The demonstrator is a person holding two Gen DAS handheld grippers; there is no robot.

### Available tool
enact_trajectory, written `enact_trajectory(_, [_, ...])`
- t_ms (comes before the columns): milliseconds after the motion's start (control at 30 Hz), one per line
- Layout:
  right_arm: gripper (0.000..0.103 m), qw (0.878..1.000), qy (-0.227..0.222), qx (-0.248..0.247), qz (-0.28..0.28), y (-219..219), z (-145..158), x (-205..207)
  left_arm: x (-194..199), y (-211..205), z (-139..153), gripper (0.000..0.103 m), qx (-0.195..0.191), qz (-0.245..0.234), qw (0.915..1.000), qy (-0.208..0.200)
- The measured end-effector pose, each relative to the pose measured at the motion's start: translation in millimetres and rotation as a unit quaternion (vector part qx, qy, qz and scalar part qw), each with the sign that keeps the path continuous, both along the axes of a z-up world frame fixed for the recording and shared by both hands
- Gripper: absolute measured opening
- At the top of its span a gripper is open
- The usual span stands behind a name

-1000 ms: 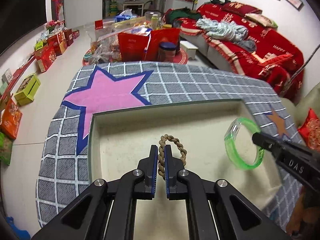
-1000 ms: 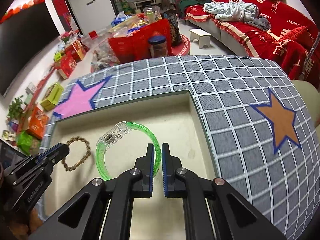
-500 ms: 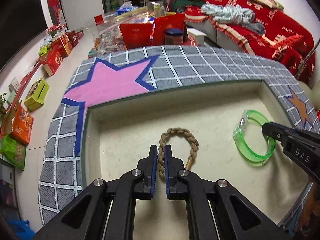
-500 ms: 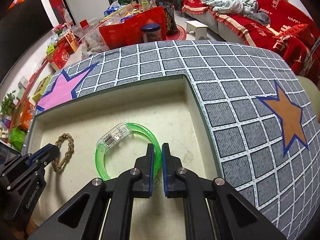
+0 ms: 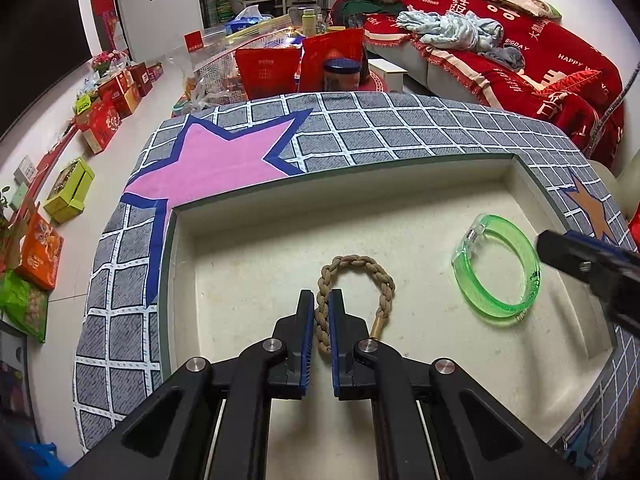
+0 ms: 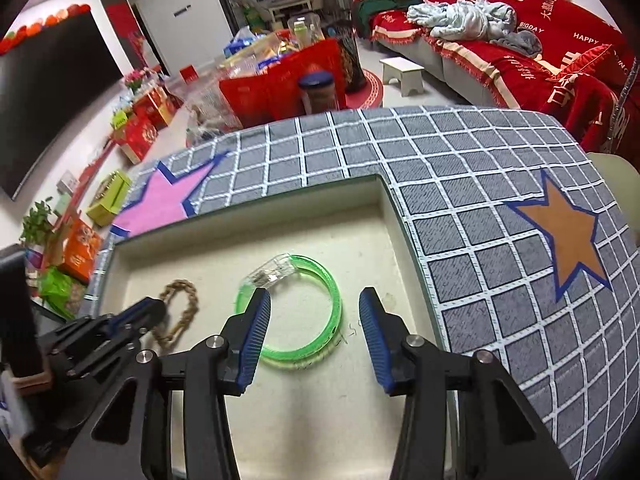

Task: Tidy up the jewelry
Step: 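Carry both bracelets into the tray and open both tools to release them, then withdraw both open tools from the tray back over the jewelry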

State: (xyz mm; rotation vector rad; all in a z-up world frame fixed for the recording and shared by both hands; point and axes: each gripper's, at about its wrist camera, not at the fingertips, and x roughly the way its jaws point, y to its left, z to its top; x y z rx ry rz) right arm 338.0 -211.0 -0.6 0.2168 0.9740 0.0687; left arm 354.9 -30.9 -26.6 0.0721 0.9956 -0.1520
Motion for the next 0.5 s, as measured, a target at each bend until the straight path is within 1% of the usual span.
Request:
enact_trajectory(100, [0.050, 1.000, -0.009, 0.004, -0.003, -1.5, 7.7, -9.4, -0.4, 0.0, 1.0, 0.024, -0.002, -0.001, 1.0000, -0.004])
enact_trajectory(267, [0.050, 1.000, -0.015, 0.026, -0.010, -6.4, 14.8, -22.9, -3.1, 0.0, 5.3, 0.024, -0.019, -0.006, 0.9997, -0.013])
enact_trajectory(500, [0.051, 0.999, -0.024, 0.036, -0.009, -8.4, 19.9, -35.8, -6.9, -1.8, 10.4, 0.024, -0.012, -0.006, 0.9996, -0.025])
